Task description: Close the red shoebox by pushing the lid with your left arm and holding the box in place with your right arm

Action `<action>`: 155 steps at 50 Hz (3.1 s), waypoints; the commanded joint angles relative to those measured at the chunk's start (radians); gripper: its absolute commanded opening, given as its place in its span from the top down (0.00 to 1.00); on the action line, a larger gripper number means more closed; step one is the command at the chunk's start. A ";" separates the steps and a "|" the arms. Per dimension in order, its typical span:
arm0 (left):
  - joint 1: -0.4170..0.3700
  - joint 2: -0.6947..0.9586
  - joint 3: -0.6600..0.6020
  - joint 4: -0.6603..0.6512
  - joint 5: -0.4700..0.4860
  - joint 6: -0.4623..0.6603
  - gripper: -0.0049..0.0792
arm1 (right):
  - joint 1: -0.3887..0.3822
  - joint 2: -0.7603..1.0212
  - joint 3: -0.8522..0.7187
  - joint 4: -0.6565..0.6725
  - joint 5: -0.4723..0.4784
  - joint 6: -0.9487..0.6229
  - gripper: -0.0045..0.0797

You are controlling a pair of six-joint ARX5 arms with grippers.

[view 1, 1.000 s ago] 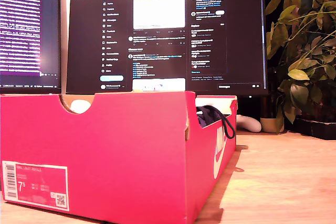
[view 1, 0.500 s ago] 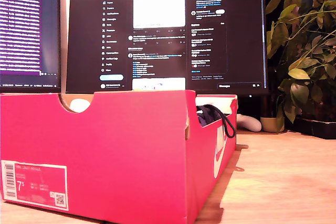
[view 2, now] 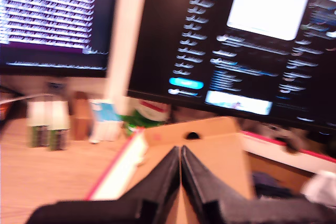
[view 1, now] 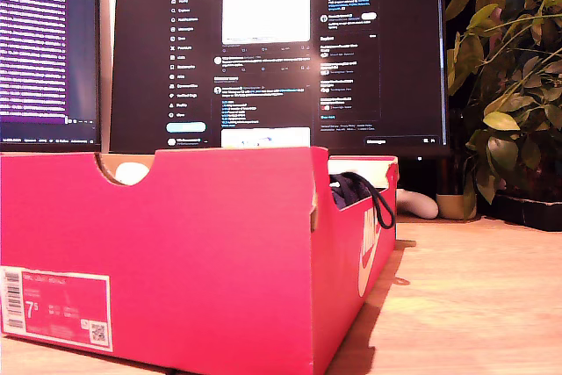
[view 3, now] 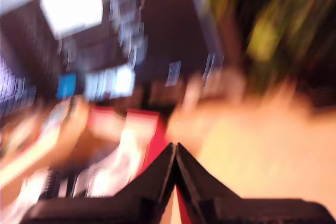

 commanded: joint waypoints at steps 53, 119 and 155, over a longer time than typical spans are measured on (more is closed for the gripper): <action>0.428 1.234 0.639 -0.280 0.627 0.422 0.96 | 0.327 0.771 0.038 0.361 -0.169 0.081 0.96; 0.342 1.836 1.093 -0.787 0.415 0.661 0.96 | 0.503 1.181 0.084 0.718 -0.097 0.207 0.96; 0.317 1.869 1.118 -0.913 0.474 0.682 0.96 | 0.528 1.226 0.096 0.774 -0.099 0.189 0.96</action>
